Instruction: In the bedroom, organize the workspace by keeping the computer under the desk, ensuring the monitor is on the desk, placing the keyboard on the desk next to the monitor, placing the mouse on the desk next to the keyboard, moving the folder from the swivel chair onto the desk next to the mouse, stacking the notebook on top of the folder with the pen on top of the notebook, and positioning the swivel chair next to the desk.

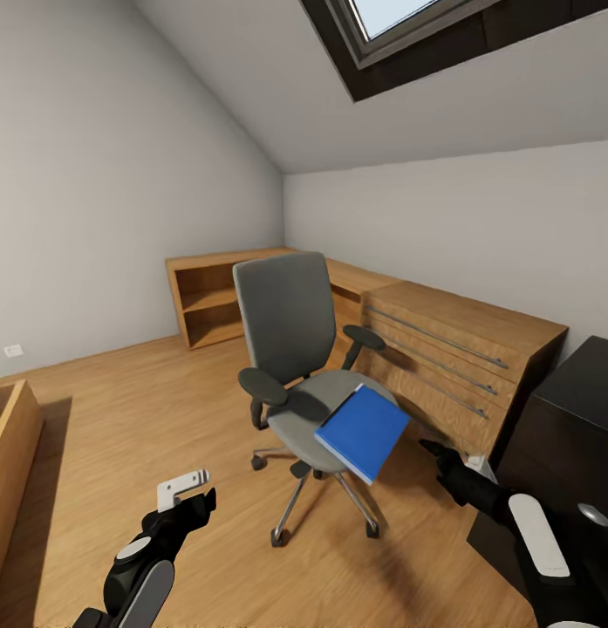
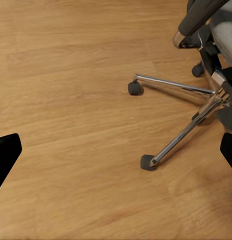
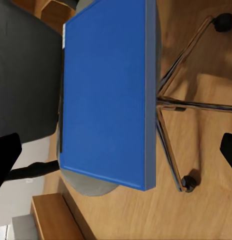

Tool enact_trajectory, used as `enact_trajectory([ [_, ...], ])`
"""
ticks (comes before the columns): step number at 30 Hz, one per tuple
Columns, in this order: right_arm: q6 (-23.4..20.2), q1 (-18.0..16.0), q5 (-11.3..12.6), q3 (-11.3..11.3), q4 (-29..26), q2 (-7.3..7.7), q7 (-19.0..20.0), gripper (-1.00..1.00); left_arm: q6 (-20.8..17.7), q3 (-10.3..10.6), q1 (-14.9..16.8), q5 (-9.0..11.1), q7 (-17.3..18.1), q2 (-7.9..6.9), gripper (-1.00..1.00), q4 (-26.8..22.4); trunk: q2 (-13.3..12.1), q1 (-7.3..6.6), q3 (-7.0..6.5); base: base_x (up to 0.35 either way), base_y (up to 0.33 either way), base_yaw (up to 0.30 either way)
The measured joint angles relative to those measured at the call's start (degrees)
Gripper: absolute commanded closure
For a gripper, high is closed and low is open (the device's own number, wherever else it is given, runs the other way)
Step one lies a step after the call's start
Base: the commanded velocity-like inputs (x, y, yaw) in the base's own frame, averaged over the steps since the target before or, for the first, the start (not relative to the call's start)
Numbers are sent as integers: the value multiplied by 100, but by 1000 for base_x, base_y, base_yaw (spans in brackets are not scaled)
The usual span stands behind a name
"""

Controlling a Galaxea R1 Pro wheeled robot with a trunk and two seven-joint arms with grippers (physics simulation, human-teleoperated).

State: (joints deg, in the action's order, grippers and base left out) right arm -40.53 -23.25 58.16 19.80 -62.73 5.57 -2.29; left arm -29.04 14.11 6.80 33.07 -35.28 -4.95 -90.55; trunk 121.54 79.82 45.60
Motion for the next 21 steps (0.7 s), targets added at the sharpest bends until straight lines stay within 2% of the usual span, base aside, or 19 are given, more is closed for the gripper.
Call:
enact_trajectory([
  [6,43,0,-19,-58,183,-14,-20,-100,0,-7,2,0,-6,0,-100,0,241,132,108,0,0,0],
  [7,117,0,-26,-89,302,-17,-19,-100,0,-8,1,0,-6,0,-100,0,281,154,126,0,0,0],
  [8,507,0,-28,-147,452,-19,-14,-100,0,-9,0,0,-8,0,-100,1,321,176,144,0,0,0],
  [9,637,0,-23,-208,481,-21,-12,-100,0,-9,0,0,-8,0,-100,1,361,198,162,0,0,0],
  [10,686,0,-22,-246,493,-25,-10,-100,0,-9,0,0,-9,0,-100,1,401,220,180,0,0,0],
  [11,804,0,-18,-386,568,-38,0,-100,0,-9,0,0,-9,0,-100,2,441,242,198,0,0,0],
  [14,870,0,-8,-471,695,-44,36,-100,0,-9,0,0,-9,0,-100,1,562,308,251,0,0,0],
  [19,894,0,27,-504,767,-40,278,-100,0,-9,0,0,-8,0,-100,1,762,417,341,0,0,0],
  [21,896,0,41,-508,786,-34,577,-100,0,-8,0,0,-7,1,-100,1,842,461,377,0,0,0],
])
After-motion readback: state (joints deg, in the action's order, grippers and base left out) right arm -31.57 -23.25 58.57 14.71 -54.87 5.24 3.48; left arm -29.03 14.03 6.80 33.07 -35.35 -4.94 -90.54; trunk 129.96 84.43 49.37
